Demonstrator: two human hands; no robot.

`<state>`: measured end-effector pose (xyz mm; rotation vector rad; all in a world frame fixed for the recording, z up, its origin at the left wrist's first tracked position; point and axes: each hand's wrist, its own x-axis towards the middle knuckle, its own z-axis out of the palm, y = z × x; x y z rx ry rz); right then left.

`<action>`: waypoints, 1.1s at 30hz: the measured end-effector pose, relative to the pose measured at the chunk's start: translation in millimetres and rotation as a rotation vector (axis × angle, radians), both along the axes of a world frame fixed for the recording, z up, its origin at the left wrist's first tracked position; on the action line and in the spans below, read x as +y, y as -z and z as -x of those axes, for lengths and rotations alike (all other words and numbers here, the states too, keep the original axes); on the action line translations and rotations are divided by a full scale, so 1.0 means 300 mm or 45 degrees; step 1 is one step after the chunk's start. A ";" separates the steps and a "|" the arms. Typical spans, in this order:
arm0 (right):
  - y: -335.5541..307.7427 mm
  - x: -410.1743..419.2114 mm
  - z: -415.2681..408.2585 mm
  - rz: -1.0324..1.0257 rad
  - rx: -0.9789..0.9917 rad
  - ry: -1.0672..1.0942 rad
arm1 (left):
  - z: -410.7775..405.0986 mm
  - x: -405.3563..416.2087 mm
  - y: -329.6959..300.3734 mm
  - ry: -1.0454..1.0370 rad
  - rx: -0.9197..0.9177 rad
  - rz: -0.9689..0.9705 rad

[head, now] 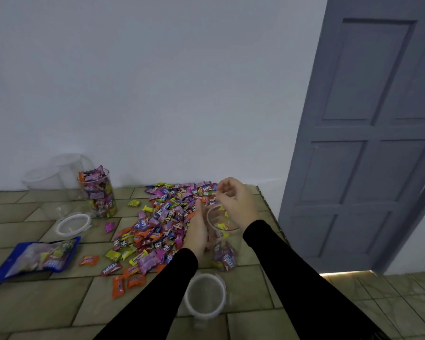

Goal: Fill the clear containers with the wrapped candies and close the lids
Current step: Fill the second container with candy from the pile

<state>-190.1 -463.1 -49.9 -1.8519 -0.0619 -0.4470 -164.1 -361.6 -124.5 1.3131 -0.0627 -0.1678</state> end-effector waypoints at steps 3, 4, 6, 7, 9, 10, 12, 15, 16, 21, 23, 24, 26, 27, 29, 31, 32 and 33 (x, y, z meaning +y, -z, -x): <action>-0.045 0.030 -0.018 0.177 -0.117 0.034 | 0.007 0.079 -0.002 -0.074 -0.150 -0.226; -0.058 0.055 -0.023 0.196 -0.133 0.003 | 0.005 0.113 0.012 -0.108 -0.184 -0.300; -0.072 0.131 -0.030 0.280 -0.121 -0.094 | -0.004 0.192 0.046 -0.210 -0.239 -0.433; -0.065 0.175 -0.037 0.353 -0.107 -0.146 | -0.008 0.232 0.063 -0.264 -0.276 -0.512; -0.028 0.255 -0.055 0.473 -0.076 -0.240 | -0.019 0.311 0.091 -0.434 -0.349 -0.783; 0.004 0.294 -0.069 0.516 -0.064 -0.275 | -0.024 0.354 0.106 -0.538 -0.348 -0.993; 0.077 0.351 -0.094 0.610 -0.017 -0.306 | -0.022 0.427 0.132 -0.672 -0.254 -1.371; 0.200 0.462 -0.132 0.863 0.093 -0.342 | 0.000 0.556 0.160 -0.667 0.035 -1.632; 0.240 0.497 -0.136 0.980 0.152 -0.337 | 0.007 0.595 0.170 -0.639 0.101 -1.667; 0.411 0.605 -0.115 1.227 0.283 -0.270 | 0.030 0.684 0.207 -0.407 0.173 -1.780; 0.461 0.622 -0.120 1.317 0.297 -0.299 | 0.035 0.696 0.232 -0.347 0.130 -1.819; 0.475 0.627 -0.129 1.347 0.298 -0.300 | 0.036 0.700 0.240 -0.347 0.100 -1.829; 0.475 0.641 -0.144 1.382 0.294 -0.278 | 0.033 0.705 0.250 -0.364 0.035 -1.844; 0.466 0.648 -0.153 1.395 0.289 -0.257 | 0.025 0.704 0.251 -0.367 -0.003 -1.861; 0.465 0.653 -0.185 1.417 0.295 -0.218 | 0.007 0.700 0.251 -0.379 -0.066 -1.891; 0.466 0.649 -0.212 1.451 0.316 -0.242 | -0.014 0.696 0.252 -0.407 -0.123 -1.905; 0.467 0.651 -0.225 1.459 0.305 -0.242 | -0.028 0.700 0.254 -0.413 -0.154 -1.904; 0.467 0.650 -0.236 1.471 0.273 -0.233 | -0.042 0.704 0.255 -0.403 -0.175 -1.906</action>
